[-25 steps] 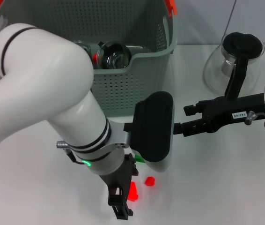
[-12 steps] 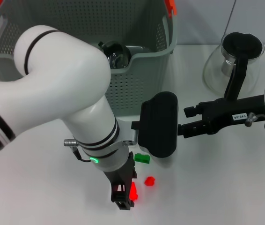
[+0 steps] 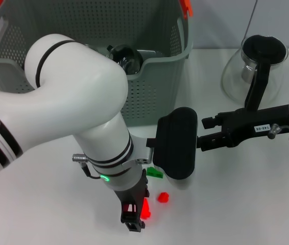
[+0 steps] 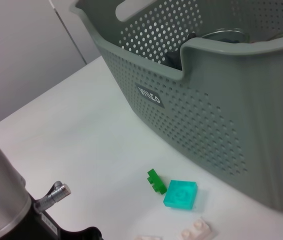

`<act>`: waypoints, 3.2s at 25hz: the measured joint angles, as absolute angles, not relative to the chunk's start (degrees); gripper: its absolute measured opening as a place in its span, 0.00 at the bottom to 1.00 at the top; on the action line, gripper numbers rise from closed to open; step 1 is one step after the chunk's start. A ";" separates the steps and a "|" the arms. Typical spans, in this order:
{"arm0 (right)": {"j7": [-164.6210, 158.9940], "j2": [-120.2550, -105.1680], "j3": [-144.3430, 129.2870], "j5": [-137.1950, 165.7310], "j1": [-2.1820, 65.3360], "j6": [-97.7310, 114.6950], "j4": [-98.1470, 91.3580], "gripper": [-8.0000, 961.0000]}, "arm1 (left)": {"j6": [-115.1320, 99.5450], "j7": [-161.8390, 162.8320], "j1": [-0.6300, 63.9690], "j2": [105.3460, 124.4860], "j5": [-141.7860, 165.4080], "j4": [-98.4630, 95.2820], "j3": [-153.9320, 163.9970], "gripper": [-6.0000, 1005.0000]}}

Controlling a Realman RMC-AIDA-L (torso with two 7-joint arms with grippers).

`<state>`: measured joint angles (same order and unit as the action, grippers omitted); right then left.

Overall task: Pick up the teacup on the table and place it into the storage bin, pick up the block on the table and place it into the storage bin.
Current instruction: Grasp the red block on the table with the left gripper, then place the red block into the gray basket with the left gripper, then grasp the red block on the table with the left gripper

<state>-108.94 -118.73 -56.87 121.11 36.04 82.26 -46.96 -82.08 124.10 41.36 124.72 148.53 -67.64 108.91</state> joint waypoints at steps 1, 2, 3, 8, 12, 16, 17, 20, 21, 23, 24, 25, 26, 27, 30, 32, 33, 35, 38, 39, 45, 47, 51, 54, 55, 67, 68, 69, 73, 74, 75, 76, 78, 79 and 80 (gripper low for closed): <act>-108.92 -118.73 -56.86 121.11 36.03 82.26 -46.95 0.97 | -82.06 124.14 41.37 124.72 148.53 -67.63 108.95 0.65; -108.92 -118.72 -56.85 121.11 36.03 82.26 -46.94 0.97 | -82.04 124.22 41.37 124.72 148.53 -67.62 109.00 0.65; -108.91 -118.69 -56.80 121.11 36.03 82.26 -46.94 0.97 | -82.02 124.25 41.38 124.72 148.53 -67.62 109.01 0.64; -108.89 -118.65 -56.67 121.11 36.06 82.18 -46.93 0.97 | -81.98 124.36 41.40 124.71 148.50 -67.53 109.05 0.61; -108.60 -118.65 -56.52 121.11 36.09 82.17 -46.93 0.97 | -82.03 124.49 41.52 124.71 148.11 -67.59 108.60 0.47; -108.41 -118.65 -56.43 121.11 36.11 82.17 -46.93 0.97 | -84.22 125.29 41.50 124.71 146.58 -69.32 106.62 0.42; -108.36 -118.65 -56.42 121.11 36.12 82.17 -46.93 0.97 | -85.87 125.47 41.39 124.70 145.40 -70.03 104.89 0.42; -108.31 -118.65 -56.43 121.10 36.13 82.15 -46.93 0.97 | -93.39 125.75 41.30 124.64 139.33 -71.73 96.26 0.43; -108.30 -118.65 -56.42 121.10 36.10 82.16 -46.93 0.97 | -97.54 125.86 41.40 124.56 135.98 -72.10 91.03 0.43; -108.30 -118.65 -56.42 121.10 35.97 82.18 -46.88 0.97 | -106.28 126.34 42.05 124.33 129.22 -72.13 77.83 0.44; -108.29 -118.64 -56.42 121.10 35.89 82.18 -46.86 0.97 | -108.24 126.52 42.47 124.06 127.85 -72.12 73.29 0.44; -108.29 -118.61 -56.42 121.10 35.80 82.18 -46.86 0.97 | -110.75 126.81 43.24 123.62 126.22 -72.03 67.05 0.44; -108.27 -118.59 -56.42 121.10 35.73 82.17 -46.85 0.97 | -112.85 127.11 44.12 123.07 124.84 -71.97 61.38 0.45; -108.25 -118.57 -56.42 121.10 35.68 82.20 -46.84 0.97 | -113.67 127.40 45.07 122.15 124.29 -71.77 56.00 0.45; -108.20 -118.56 -56.43 121.11 35.65 82.25 -46.84 0.97 | -110.93 128.11 48.30 117.59 123.64 -69.66 42.54 0.46; -108.19 -118.52 -56.52 121.11 35.74 82.43 -46.84 0.97 | -105.14 128.20 49.74 114.70 123.33 -66.84 39.16 0.46; -108.19 -118.52 -56.59 121.12 35.83 82.53 -46.84 0.97 | -101.30 128.23 50.32 113.39 123.22 -65.22 38.67 0.47; -108.19 -118.55 -56.70 121.11 36.03 82.60 -46.84 0.97 | -95.34 128.32 51.02 112.32 123.49 -63.24 39.06 0.47; -108.19 -118.67 -56.85 121.11 36.24 82.65 -46.84 0.97 | -86.50 128.63 51.35 112.51 125.07 -61.78 41.03 0.48; -108.19 -118.73 -56.87 121.11 36.32 82.67 -46.84 0.97 | -82.68 128.88 51.24 112.84 125.95 -61.57 42.31 0.48; -108.20 -118.84 -56.87 121.11 36.39 82.80 -47.00 0.96 | -75.02 129.90 51.04 113.74 129.18 -61.53 45.55 0.50; -108.18 -118.83 -56.87 121.11 36.39 82.80 -47.00 0.97 | -76.03 130.07 50.94 113.76 128.95 -62.42 45.68 0.51; -108.18 -118.73 -56.85 121.11 36.27 82.80 -47.02 0.97 | -84.90 127.71 49.72 114.34 125.61 -66.05 45.70 0.63; -108.18 -118.60 -56.65 121.10 36.16 82.80 -47.08 0.97 | -97.06 122.27 47.75 116.84 121.75 -71.23 46.31 0.75; -108.18 -118.56 -56.60 121.10 36.15 82.80 -47.06 0.97 | -102.15 119.86 46.35 118.61 121.01 -74.02 47.51 0.78; -108.19 -118.30 -56.42 121.11 35.73 82.46 -46.89 0.97 | -103.64 115.45 32.27 124.15 129.39 -85.96 81.58 0.93; -108.19 -118.29 -56.42 121.11 35.73 82.43 -46.89 0.97 | -100.60 115.39 32.15 124.21 132.12 -84.35 85.33 0.93; -108.19 -118.30 -56.42 121.11 35.72 82.39 -46.88 0.97 | -100.60 115.39 32.15 124.21 132.12 -84.35 85.33 0.92; -108.19 -118.30 -56.42 121.11 35.70 82.30 -46.85 0.97 | -92.27 114.17 32.62 124.32 137.11 -81.04 92.77 0.90; -108.19 -118.30 -56.42 121.11 35.69 82.27 -46.85 0.97 | -90.33 113.56 32.80 124.31 138.27 -80.34 94.51 0.90; -108.19 -118.30 -56.42 121.11 35.69 82.26 -46.84 0.97 | -88.42 112.92 32.95 124.36 139.49 -79.63 96.26 0.89; -108.19 -118.30 -56.42 121.10 35.69 82.25 -46.84 0.97 | -87.09 112.44 33.04 124.36 140.39 -79.06 97.68 0.89; -108.19 -118.30 -56.42 121.09 35.68 82.25 -46.84 0.97 | -83.63 111.41 33.17 124.44 142.71 -77.53 101.72 0.88; -108.19 -118.30 -56.42 121.07 35.68 82.24 -46.84 0.97 | -82.20 111.13 33.24 124.46 143.61 -76.94 103.31 0.88; -108.19 -118.30 -56.42 121.02 35.68 82.22 -46.84 0.97 | -80.67 110.95 33.32 124.52 144.58 -76.41 104.93 0.87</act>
<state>-108.19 -118.30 -56.42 121.02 35.68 82.22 -46.84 -80.67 110.95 33.32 124.52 144.58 -76.41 104.93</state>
